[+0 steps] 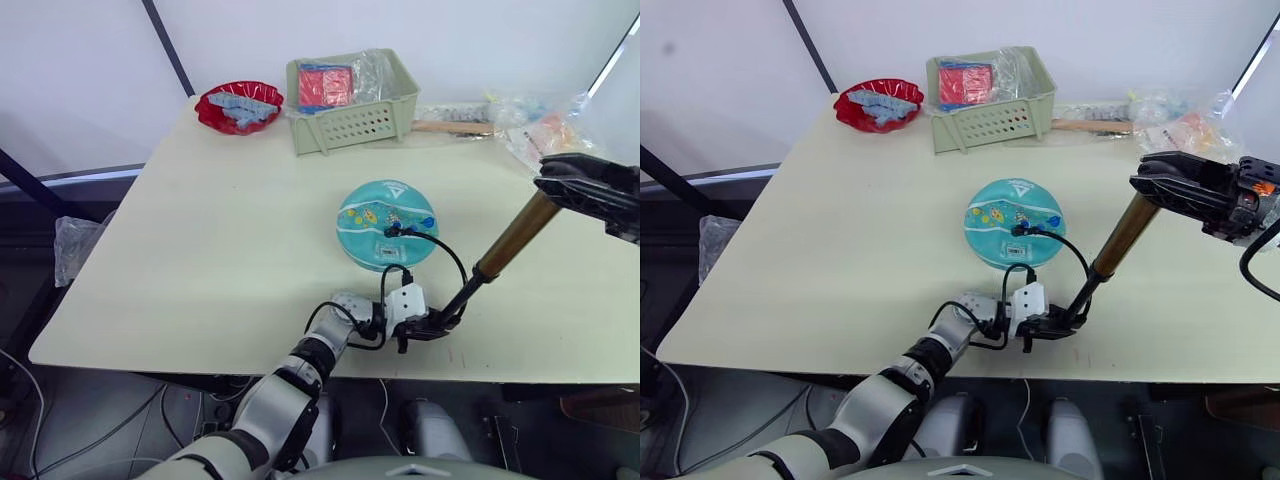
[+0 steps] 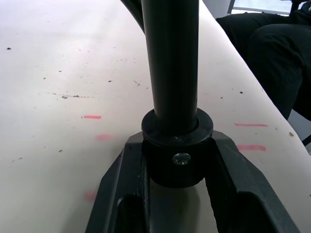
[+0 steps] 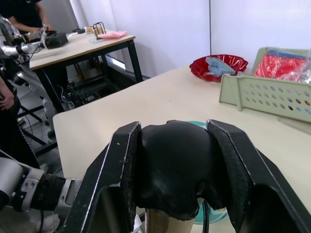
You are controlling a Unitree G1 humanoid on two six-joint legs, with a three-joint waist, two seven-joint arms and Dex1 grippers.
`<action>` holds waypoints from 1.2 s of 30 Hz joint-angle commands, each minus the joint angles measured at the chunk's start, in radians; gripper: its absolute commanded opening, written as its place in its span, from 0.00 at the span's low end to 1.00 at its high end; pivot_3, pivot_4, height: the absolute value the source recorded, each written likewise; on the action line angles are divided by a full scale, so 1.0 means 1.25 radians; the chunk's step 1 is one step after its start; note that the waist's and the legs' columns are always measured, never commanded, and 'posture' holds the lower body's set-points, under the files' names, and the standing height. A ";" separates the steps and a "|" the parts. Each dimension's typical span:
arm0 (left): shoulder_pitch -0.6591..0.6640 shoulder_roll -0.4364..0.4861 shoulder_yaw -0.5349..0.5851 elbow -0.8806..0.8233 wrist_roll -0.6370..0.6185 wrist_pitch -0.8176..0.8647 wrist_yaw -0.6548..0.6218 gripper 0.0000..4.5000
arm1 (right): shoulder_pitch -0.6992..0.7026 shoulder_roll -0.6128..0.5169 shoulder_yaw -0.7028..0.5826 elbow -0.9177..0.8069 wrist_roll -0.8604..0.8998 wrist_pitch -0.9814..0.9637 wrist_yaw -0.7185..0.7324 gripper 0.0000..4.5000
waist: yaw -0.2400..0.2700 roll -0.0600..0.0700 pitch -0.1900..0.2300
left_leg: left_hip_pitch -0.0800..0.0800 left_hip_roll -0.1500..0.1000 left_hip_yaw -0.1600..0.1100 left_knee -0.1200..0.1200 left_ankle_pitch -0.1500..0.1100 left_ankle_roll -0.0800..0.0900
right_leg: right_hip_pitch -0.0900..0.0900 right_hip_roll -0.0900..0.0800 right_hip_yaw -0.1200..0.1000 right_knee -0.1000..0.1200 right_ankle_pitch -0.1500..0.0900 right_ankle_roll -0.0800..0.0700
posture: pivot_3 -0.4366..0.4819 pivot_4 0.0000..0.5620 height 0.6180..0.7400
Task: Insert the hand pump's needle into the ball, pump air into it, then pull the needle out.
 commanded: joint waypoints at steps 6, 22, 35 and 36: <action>0.024 0.013 -0.049 0.044 0.043 0.052 -0.037 0.23 | -0.077 -0.012 -0.072 -0.043 0.061 -0.005 -0.026 0.37 | -0.003 0.000 0.002 | -0.003 0.000 0.000 0.000 0.000 0.000 | -0.003 0.001 0.000 0.001 0.002 0.003 | 0.48 0.27 0.98; 0.026 0.027 -0.083 0.010 0.053 0.120 -0.043 0.23 | 0.265 0.148 0.163 -0.174 -0.252 -0.146 0.032 0.37 | -0.007 -0.007 -0.008 | 0.002 0.002 -0.002 0.000 0.000 0.000 | 0.001 0.004 -0.001 0.002 0.002 0.003 | 0.48 0.27 0.98; 0.033 0.033 -0.090 -0.011 0.048 0.129 -0.043 0.23 | 0.355 0.246 0.361 -0.079 -0.501 -0.328 0.038 0.37 | -0.008 -0.014 -0.018 | 0.014 0.004 -0.003 -0.002 0.000 0.000 | 0.011 0.005 -0.002 0.002 -0.002 -0.003 | 0.48 0.27 0.98; 0.034 0.034 -0.090 -0.013 0.047 0.130 -0.043 0.23 | 0.351 0.253 0.352 -0.085 -0.492 -0.334 0.036 0.37 | -0.007 -0.015 -0.018 | 0.014 0.004 -0.003 -0.002 0.000 0.000 | 0.011 0.005 -0.002 0.002 -0.002 -0.003 | 0.48 0.27 0.98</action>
